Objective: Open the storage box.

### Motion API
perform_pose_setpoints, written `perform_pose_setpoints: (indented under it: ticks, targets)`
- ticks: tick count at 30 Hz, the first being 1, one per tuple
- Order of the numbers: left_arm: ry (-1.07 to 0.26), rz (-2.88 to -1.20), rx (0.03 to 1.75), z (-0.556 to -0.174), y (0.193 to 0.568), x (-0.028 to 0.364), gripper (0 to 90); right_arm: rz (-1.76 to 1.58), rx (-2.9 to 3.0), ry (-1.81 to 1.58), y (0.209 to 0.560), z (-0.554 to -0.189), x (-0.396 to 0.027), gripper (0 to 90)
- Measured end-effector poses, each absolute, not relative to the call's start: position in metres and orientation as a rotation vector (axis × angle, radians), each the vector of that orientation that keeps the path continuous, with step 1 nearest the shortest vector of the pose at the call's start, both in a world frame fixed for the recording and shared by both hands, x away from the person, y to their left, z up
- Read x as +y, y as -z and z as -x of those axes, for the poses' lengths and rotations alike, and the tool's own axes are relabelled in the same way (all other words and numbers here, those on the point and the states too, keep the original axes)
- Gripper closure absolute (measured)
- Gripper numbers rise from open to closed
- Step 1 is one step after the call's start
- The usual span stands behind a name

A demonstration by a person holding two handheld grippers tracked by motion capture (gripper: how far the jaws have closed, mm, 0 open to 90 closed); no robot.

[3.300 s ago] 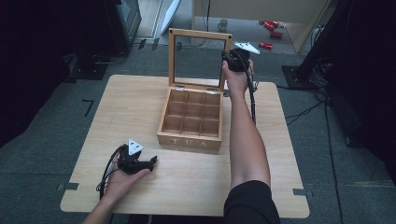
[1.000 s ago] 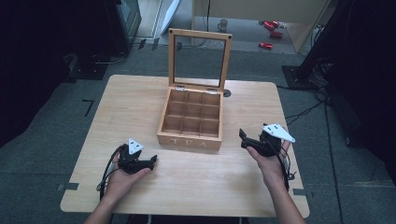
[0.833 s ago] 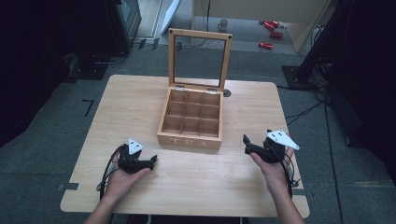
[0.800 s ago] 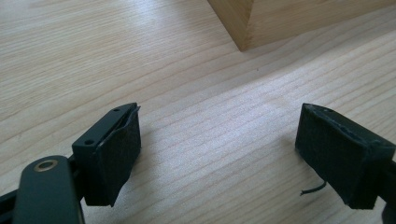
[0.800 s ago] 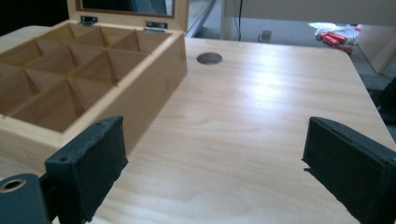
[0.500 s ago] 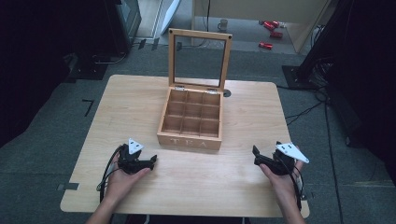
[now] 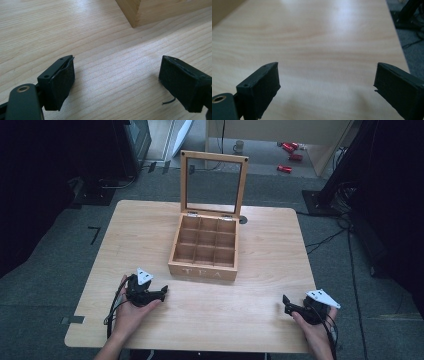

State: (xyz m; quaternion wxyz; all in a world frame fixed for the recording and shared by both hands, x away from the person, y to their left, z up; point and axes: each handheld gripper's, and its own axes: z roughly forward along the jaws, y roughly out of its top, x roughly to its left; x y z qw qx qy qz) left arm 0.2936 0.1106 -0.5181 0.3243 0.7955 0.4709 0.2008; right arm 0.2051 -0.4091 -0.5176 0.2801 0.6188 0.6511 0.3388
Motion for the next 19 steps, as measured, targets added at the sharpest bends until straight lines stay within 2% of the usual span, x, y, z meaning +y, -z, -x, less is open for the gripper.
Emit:
perform_pose_setpoints:
  ticks: [11, 19]
  targets:
    - [-0.526, -2.086, 1.235, -0.2936, 0.5182, 0.1106, 13.8, -1.689, 1.816, -0.791, 0.5257, -0.2070, -0.4034, 5.7]
    - [-0.527, -2.087, 1.235, -0.2936, 0.5182, 0.1106, 13.8, -1.718, 1.821, -0.793, 0.5263, -0.2105, -0.4036, 1.9]
